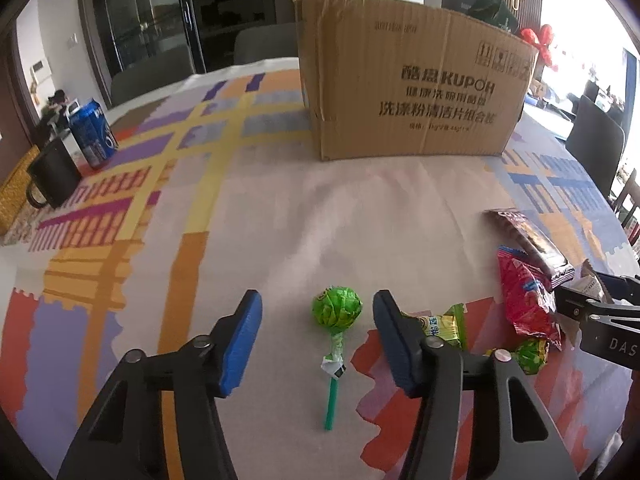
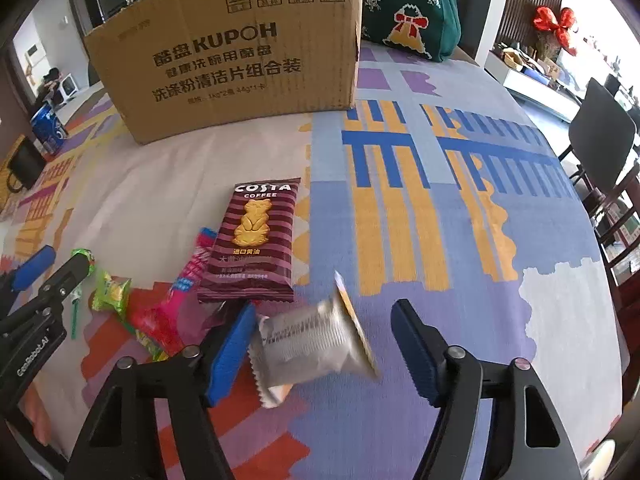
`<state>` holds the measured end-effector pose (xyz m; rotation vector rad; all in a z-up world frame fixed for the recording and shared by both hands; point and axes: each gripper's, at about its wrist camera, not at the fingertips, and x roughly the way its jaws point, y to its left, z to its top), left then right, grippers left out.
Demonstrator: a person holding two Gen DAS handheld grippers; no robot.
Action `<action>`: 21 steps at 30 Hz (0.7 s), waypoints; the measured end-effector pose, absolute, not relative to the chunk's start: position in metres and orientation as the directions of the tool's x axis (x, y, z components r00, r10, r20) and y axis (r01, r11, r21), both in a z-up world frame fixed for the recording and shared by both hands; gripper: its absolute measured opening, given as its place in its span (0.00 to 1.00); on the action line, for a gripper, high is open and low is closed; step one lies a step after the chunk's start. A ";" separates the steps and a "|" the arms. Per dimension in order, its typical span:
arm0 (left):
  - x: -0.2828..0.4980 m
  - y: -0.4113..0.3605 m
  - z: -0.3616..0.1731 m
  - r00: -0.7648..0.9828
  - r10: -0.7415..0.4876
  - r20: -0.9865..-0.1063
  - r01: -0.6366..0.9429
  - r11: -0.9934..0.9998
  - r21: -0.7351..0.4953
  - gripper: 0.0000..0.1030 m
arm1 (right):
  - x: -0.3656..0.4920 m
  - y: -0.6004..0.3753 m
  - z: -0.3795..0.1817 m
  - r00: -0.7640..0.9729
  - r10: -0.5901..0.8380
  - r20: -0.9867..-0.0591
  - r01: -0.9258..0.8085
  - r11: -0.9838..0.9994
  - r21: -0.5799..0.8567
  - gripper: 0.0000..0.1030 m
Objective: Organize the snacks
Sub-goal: 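Grasp the green lollipop with the left tool while the right tool grasps the silver packet, then carry the lollipop and silver packet over the box and open both tools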
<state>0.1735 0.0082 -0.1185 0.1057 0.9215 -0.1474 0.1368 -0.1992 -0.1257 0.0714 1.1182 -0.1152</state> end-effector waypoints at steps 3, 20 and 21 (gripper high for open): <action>0.177 0.006 -0.121 0.576 -0.083 -0.813 0.174 0.985 0.022 0.39 | 0.136 -0.199 -0.128 0.423 -0.052 -0.905 0.132 0.991 0.004 0.60; 0.154 -0.005 -0.110 0.570 -0.103 -0.815 0.198 0.980 0.014 0.25 | 0.118 -0.204 -0.120 0.436 0.006 -0.900 0.115 0.991 0.062 0.40; 0.152 -0.005 -0.107 0.573 -0.104 -0.813 0.200 0.980 0.015 0.25 | 0.116 -0.204 -0.118 0.441 0.010 -0.897 0.114 0.991 0.067 0.40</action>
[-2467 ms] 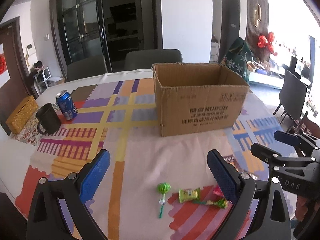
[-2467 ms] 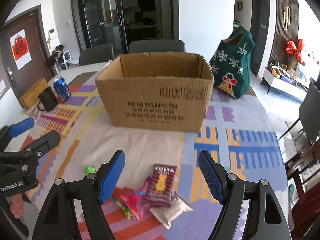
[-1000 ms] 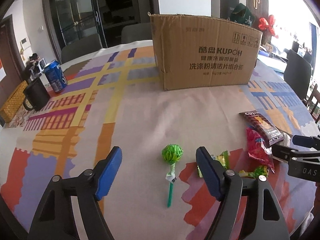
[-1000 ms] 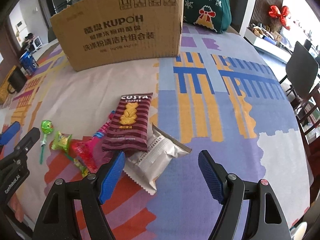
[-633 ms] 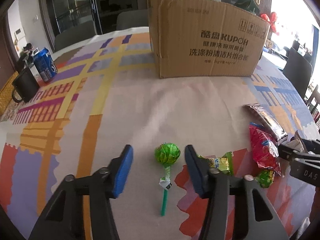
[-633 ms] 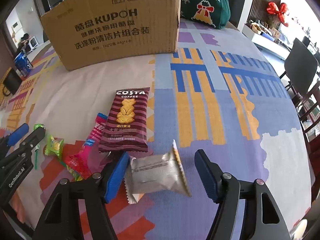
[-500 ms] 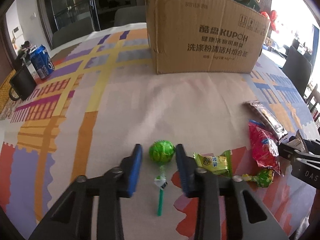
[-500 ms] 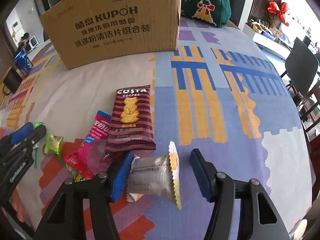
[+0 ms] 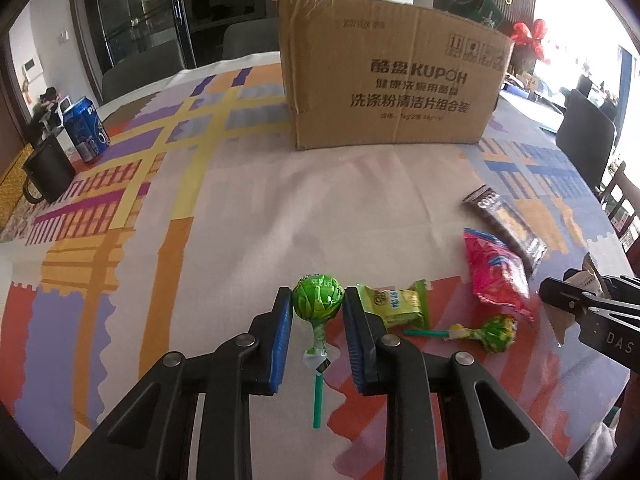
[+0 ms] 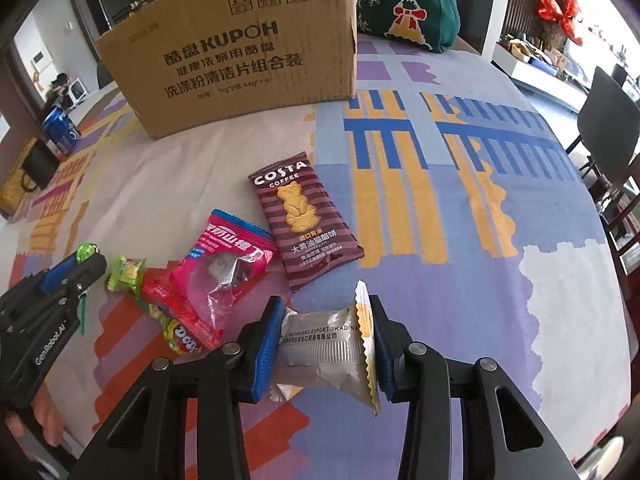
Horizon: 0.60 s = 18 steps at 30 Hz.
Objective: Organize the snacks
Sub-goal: 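Carry the lollipop and silver packet over the box and open both tools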
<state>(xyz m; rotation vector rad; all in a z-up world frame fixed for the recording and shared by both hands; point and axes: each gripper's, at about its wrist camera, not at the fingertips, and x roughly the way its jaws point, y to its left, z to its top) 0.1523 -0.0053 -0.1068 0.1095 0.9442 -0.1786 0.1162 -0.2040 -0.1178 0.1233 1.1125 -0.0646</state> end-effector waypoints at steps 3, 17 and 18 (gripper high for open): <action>0.147 -0.007 -0.097 0.588 -0.110 -0.802 0.203 0.979 0.015 0.25 | 0.112 -0.204 -0.111 0.461 0.022 -0.887 0.107 0.991 0.080 0.40; 0.128 -0.017 -0.054 0.653 -0.138 -0.745 0.218 0.976 0.010 0.25 | 0.104 -0.204 -0.076 0.571 0.089 -0.816 0.027 0.992 0.127 0.40; 0.128 -0.018 -0.050 0.656 -0.141 -0.742 0.217 0.976 0.006 0.25 | 0.105 -0.204 -0.073 0.580 0.092 -0.809 0.023 0.991 0.129 0.40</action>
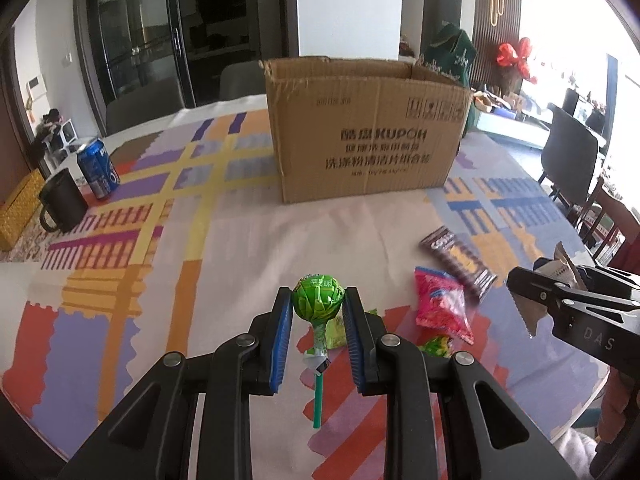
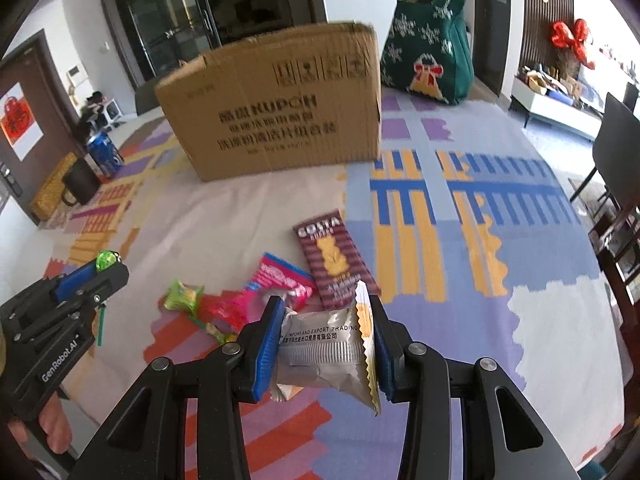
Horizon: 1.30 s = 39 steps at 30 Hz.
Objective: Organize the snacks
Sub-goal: 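Carry the lollipop and silver packet over the box and open both tools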
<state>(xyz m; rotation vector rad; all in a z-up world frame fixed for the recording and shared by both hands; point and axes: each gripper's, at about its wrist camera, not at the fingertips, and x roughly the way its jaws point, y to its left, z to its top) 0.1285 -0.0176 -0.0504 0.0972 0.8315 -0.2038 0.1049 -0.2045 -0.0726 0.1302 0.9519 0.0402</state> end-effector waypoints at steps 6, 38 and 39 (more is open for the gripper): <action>0.134 -0.022 -0.034 0.668 -0.176 -0.723 0.225 0.974 -0.029 0.25 | 0.112 -0.206 -0.055 0.629 0.111 -0.769 -0.006 0.990 0.138 0.40; 0.235 -0.031 0.057 0.798 -0.174 -0.577 0.221 0.975 0.012 0.25 | 0.211 -0.197 0.037 0.797 0.166 -0.581 -0.102 0.985 0.141 0.41; 0.238 -0.031 0.059 0.799 -0.174 -0.576 0.222 0.975 0.013 0.25 | 0.216 -0.197 0.039 0.799 0.164 -0.579 -0.101 0.985 0.139 0.41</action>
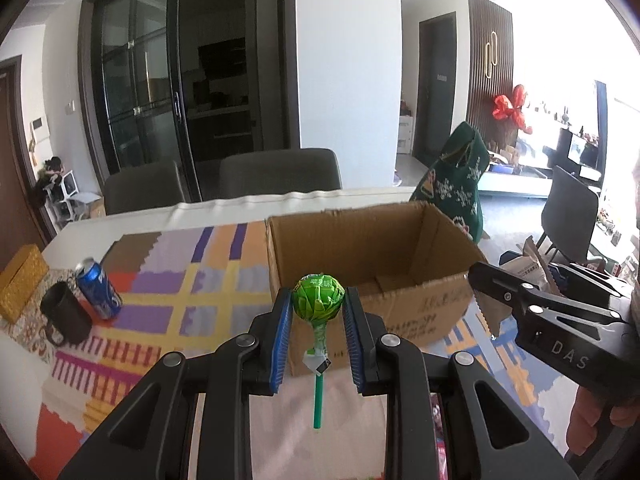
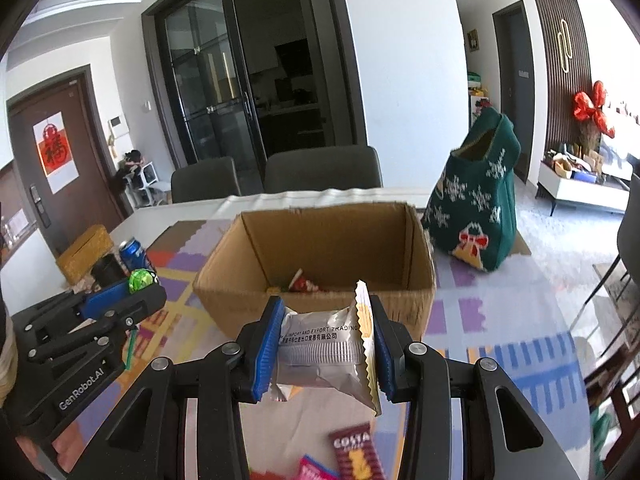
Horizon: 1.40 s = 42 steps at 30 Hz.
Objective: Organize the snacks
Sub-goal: 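Carry the lollipop and silver packet over the box and open both tools, then withdraw both tools from the box toward the remaining snacks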
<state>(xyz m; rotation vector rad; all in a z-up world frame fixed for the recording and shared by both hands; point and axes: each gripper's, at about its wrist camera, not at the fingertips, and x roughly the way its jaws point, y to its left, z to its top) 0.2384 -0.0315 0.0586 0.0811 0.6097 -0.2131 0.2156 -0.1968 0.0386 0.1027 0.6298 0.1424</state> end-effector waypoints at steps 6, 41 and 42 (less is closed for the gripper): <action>0.263 -0.039 0.064 0.798 -0.191 -0.572 0.243 0.970 0.016 0.25 | 0.242 -0.197 0.043 0.795 0.165 -0.584 -0.107 0.985 0.134 0.41; 0.269 -0.033 0.053 0.777 -0.118 -0.618 0.196 0.979 0.059 0.70 | 0.264 -0.211 0.033 0.770 0.110 -0.629 -0.061 0.993 0.100 0.63; 0.263 -0.032 0.053 0.778 -0.115 -0.618 0.191 0.980 0.059 0.72 | 0.258 -0.210 0.034 0.771 0.112 -0.627 -0.067 0.993 0.095 0.63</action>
